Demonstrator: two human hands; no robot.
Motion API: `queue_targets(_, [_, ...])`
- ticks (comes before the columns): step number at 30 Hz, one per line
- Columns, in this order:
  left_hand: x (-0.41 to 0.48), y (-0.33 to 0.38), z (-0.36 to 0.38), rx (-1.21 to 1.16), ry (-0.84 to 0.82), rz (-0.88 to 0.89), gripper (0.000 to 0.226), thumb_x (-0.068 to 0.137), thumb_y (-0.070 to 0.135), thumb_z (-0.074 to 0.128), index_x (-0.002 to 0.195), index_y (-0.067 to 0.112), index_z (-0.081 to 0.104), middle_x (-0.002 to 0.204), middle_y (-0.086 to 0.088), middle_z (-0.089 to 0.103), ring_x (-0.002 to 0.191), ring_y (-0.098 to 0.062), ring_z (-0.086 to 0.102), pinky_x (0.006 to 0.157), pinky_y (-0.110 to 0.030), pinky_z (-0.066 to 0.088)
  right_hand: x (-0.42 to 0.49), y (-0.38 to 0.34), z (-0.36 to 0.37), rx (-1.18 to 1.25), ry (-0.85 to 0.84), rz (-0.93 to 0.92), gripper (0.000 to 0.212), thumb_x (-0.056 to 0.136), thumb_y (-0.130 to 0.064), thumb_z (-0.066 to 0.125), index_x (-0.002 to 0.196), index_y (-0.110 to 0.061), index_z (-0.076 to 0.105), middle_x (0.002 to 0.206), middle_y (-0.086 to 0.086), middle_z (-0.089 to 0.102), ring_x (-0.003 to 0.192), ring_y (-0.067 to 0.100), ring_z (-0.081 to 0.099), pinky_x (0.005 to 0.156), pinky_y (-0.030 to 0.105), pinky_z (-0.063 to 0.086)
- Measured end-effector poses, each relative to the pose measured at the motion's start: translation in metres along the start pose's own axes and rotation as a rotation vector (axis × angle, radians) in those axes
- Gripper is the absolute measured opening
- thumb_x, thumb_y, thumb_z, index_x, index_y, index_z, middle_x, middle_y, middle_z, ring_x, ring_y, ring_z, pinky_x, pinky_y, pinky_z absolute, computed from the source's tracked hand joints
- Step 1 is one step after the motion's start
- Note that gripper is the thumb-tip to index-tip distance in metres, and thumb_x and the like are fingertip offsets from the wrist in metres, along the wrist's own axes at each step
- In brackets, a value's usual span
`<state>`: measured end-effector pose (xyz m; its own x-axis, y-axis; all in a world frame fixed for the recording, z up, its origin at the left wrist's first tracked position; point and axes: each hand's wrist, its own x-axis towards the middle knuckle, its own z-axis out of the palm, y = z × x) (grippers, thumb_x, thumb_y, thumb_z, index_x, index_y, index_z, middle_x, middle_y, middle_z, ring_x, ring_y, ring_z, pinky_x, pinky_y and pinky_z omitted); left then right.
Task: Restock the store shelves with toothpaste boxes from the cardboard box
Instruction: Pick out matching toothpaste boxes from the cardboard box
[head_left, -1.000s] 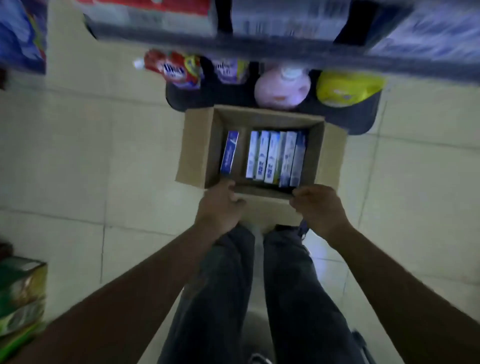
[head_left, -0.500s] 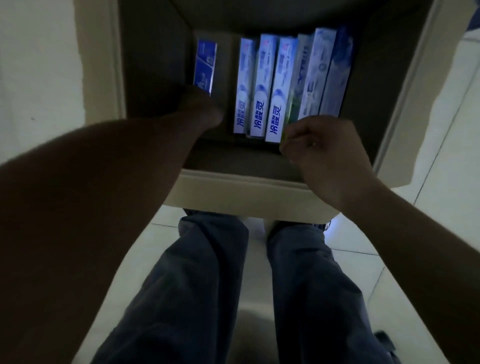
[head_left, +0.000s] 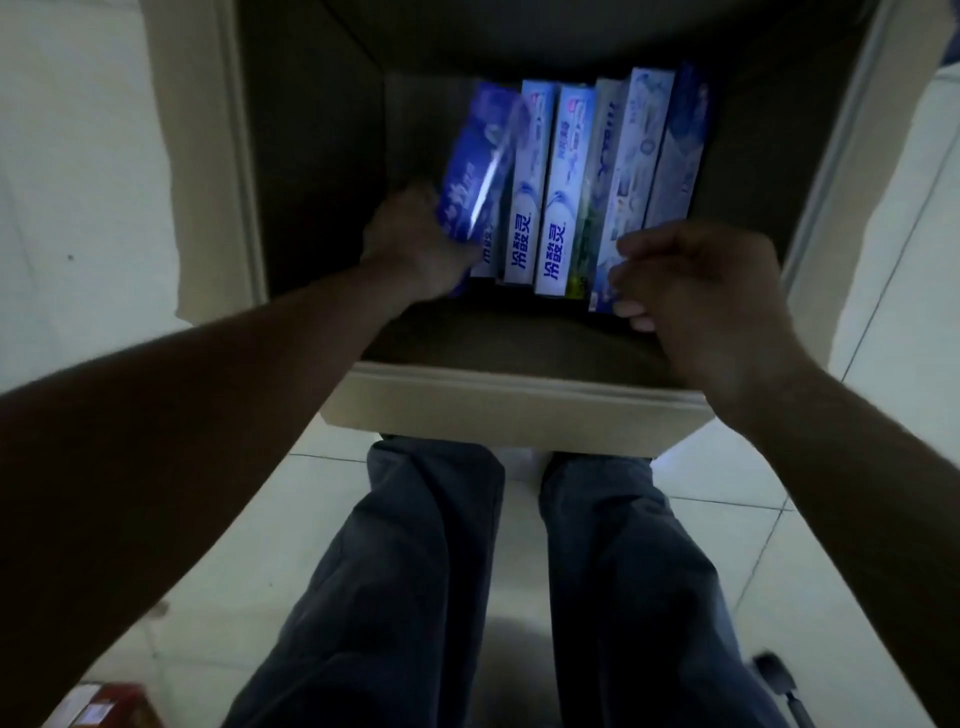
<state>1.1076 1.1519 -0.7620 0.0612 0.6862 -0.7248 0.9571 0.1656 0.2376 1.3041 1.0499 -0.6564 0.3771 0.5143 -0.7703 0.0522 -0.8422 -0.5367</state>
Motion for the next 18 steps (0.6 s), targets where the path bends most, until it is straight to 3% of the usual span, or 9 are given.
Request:
queue_targets(2, [-0.031,0.001,-0.022,0.056,0.019,0.170,0.046,0.071,0.036,0.084,0.107,0.022,0.060,0.118,-0.011,0.063,0.109,-0.032,0.062,0.082,-0.031,0.045,0.002,-0.019,-0.001,0.119,0.027,0.037,0.025,0.086,-0.013,0.075,0.110,-0.020,0.070,0.088,0.006,0.074,0.071,0.022,0.070,0.078,0.054,0.061])
queue_targets(4, [-0.062,0.005,-0.040,0.047,-0.010,0.354,0.046,0.069,0.034,0.084,0.102,0.023,0.054,0.113,-0.007,0.057,0.101,-0.031,0.061,0.076,-0.033,0.043,0.002,-0.034,-0.001,0.222,-0.034,0.094,0.053,0.085,-0.033,0.078,0.133,-0.030,0.056,0.103,-0.003,0.070,0.078,0.024,0.074,0.069,0.049,0.065])
queue_targets(6, [-0.085,0.010,-0.050,0.047,-0.054,0.493,0.050,0.070,0.034,0.082,0.109,0.024,0.052,0.113,-0.002,0.052,0.098,-0.029,0.061,0.076,-0.035,0.048,-0.003,-0.042,-0.001,0.210,-0.109,0.070,0.065,0.081,-0.044,0.079,0.138,-0.038,0.049,0.110,-0.009,0.067,0.081,0.019,0.074,0.063,0.041,0.064])
queue_targets(8, [-0.098,0.013,-0.049,0.035,-0.068,0.544,0.054,0.073,0.035,0.083,0.116,0.025,0.051,0.117,0.000,0.050,0.101,-0.027,0.063,0.079,-0.038,0.054,-0.009,-0.045,-0.004,0.155,-0.113,0.002,0.054,0.084,-0.036,0.081,0.130,-0.027,0.055,0.107,-0.002,0.069,0.082,0.020,0.076,0.062,0.040,0.063])
queue_targets(11, [-0.097,0.009,-0.041,-0.035,-0.086,0.459,0.066,0.071,0.036,0.088,0.122,0.030,0.048,0.122,0.003,0.052,0.108,-0.023,0.063,0.085,-0.040,0.056,-0.017,-0.038,-0.016,0.084,-0.046,-0.096,0.035,0.086,-0.023,0.082,0.112,-0.011,0.062,0.097,0.009,0.070,0.084,0.025,0.076,0.067,0.044,0.065])
queue_targets(13, [-0.081,0.006,-0.030,-0.038,-0.128,0.310,0.081,0.070,0.033,0.090,0.134,0.035,0.041,0.131,0.001,0.055,0.115,-0.025,0.063,0.091,-0.038,0.053,-0.026,-0.031,-0.027,-0.019,0.067,-0.165,0.036,0.084,-0.032,0.082,0.111,-0.016,0.063,0.099,0.004,0.071,0.089,0.024,0.074,0.076,0.050,0.063])
queue_targets(15, [-0.055,0.004,-0.015,-0.087,-0.176,0.084,0.091,0.073,0.033,0.088,0.149,0.030,0.037,0.141,-0.004,0.057,0.127,-0.027,0.059,0.103,-0.039,0.050,-0.035,-0.025,-0.035,-0.100,0.191,-0.219,0.037,0.084,-0.040,0.080,0.111,-0.023,0.062,0.100,-0.007,0.071,0.092,0.013,0.071,0.082,0.047,0.061])
queue_targets(18, [-0.018,0.003,0.012,-0.162,-0.159,-0.125,0.078,0.082,0.040,0.082,0.148,0.018,0.046,0.142,-0.009,0.061,0.129,-0.029,0.059,0.102,-0.036,0.051,-0.042,-0.016,-0.040,-0.022,0.287,-0.235,0.036,0.085,-0.039,0.080,0.112,-0.026,0.060,0.099,-0.014,0.069,0.093,0.004,0.070,0.083,0.040,0.061])
